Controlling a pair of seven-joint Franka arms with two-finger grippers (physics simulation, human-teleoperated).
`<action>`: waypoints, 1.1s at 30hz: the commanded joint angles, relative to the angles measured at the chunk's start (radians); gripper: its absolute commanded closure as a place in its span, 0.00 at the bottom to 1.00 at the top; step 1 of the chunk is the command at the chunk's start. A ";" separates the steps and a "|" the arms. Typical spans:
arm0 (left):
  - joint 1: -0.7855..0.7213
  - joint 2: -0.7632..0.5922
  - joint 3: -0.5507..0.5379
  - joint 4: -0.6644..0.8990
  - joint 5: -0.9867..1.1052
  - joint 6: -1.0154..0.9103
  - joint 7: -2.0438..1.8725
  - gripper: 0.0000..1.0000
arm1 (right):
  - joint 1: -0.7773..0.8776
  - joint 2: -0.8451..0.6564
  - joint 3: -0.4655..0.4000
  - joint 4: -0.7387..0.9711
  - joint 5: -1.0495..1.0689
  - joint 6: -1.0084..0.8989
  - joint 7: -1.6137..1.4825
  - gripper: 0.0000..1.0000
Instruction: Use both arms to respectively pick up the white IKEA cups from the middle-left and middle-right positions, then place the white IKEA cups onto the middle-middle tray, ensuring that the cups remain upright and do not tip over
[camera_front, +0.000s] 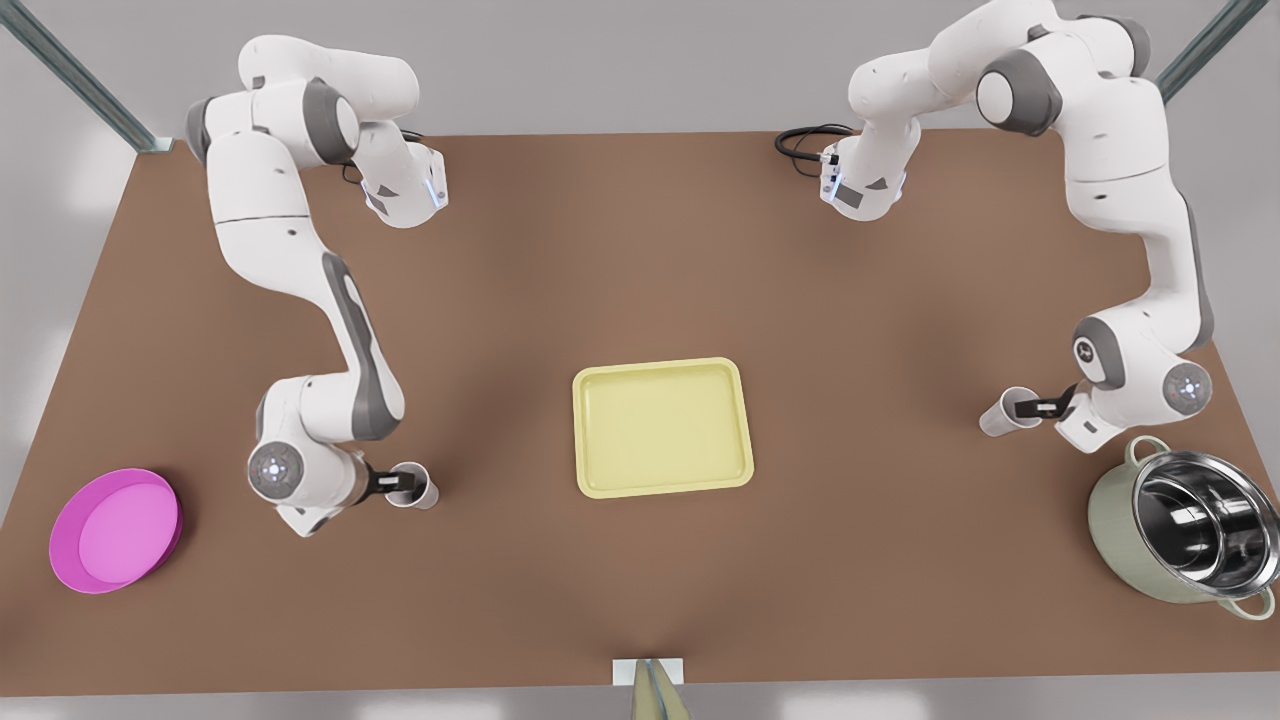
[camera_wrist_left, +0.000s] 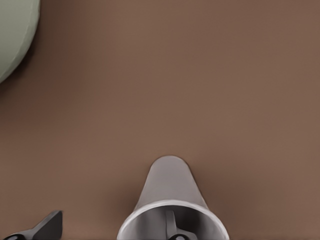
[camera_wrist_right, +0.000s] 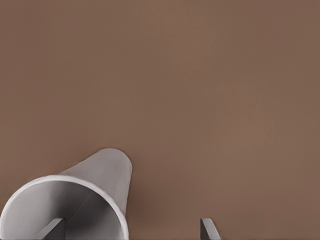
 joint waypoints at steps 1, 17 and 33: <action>-0.001 0.004 -0.002 0.000 -0.029 0.001 0.099 0.30 | -0.002 0.010 0.000 0.000 0.003 0.026 0.066 0.00; -0.215 -0.022 -0.209 0.274 -0.088 -0.251 -0.348 0.79 | 0.018 0.036 0.000 0.000 0.000 0.045 0.059 0.72; -0.530 0.222 -0.379 0.488 -0.095 -0.192 -0.855 0.79 | 0.244 -0.073 0.187 -0.002 -0.026 -0.007 0.349 0.76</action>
